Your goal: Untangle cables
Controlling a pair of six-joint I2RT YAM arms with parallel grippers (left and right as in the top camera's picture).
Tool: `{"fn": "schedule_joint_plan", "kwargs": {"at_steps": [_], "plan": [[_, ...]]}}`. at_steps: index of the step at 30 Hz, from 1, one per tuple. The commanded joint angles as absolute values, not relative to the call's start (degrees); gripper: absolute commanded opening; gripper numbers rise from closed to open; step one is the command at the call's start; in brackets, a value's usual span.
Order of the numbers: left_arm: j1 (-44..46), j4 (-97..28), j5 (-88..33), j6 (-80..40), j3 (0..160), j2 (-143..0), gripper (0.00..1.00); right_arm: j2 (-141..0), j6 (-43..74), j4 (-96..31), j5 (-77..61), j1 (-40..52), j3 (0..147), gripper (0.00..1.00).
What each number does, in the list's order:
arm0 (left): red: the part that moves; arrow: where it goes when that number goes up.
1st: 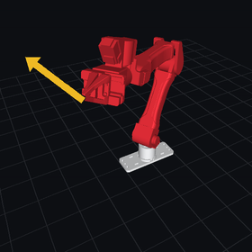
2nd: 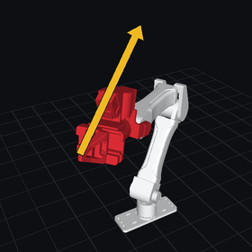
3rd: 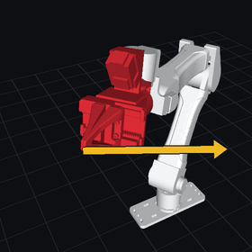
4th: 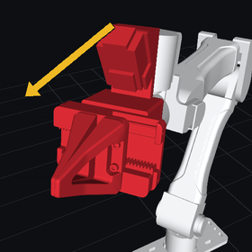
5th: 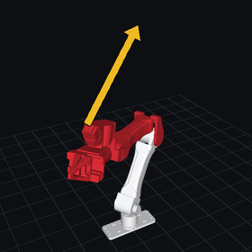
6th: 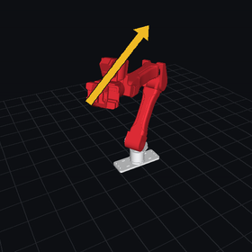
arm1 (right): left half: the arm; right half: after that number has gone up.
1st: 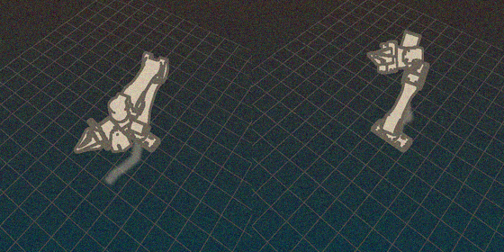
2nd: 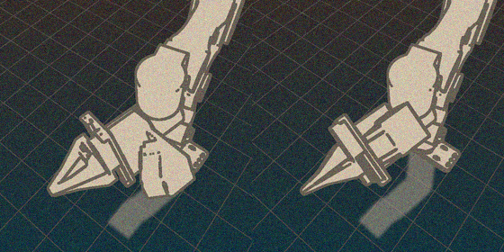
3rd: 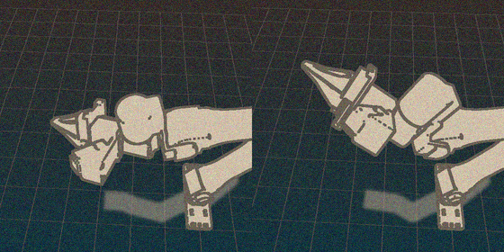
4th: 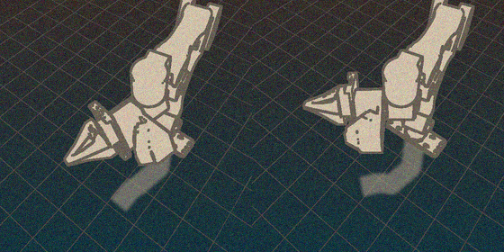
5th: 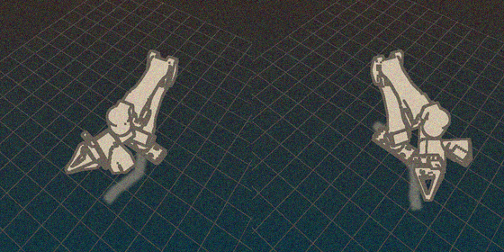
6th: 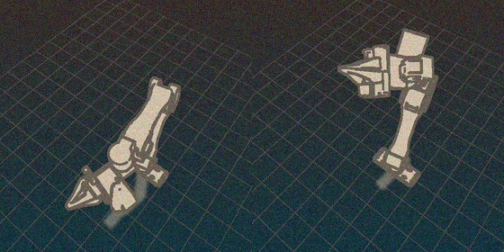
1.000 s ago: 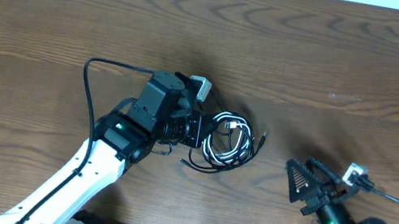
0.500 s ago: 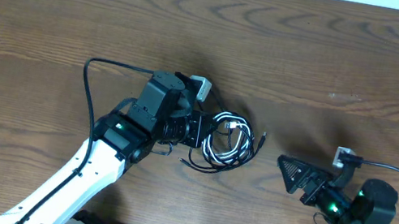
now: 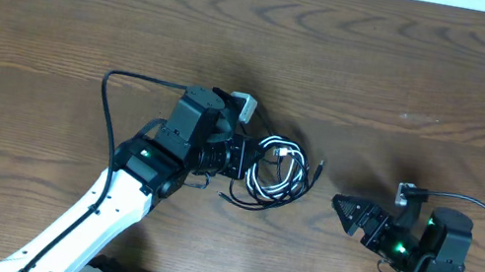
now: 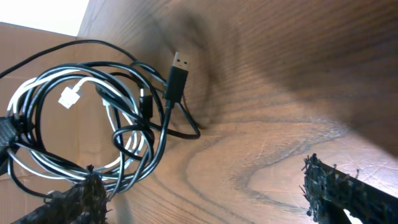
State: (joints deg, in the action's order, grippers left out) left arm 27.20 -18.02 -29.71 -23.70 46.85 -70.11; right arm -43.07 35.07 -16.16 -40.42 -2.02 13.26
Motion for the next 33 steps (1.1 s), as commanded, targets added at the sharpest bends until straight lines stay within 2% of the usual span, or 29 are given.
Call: {"fn": "schedule_joint_plan", "kwargs": {"at_steps": [1,12,22,33], "plan": [[26.89,-17.91,-30.85,-22.96,46.63,-70.19,0.08,-43.40,33.76,-16.32,-38.59,-1.78,14.11,0.99],[26.89,-18.17,-30.87,-22.98,46.63,-70.19,0.08,-43.40,33.76,-16.32,-28.51,-1.78,14.11,0.99],[26.92,-18.35,-25.82,-22.96,46.63,-70.19,0.08,-43.40,33.76,-16.32,-27.29,-1.78,14.11,0.99],[26.89,-18.13,-25.87,-22.94,46.63,-70.19,0.08,-43.40,33.76,-16.32,-27.29,-1.78,14.11,0.99]]}}
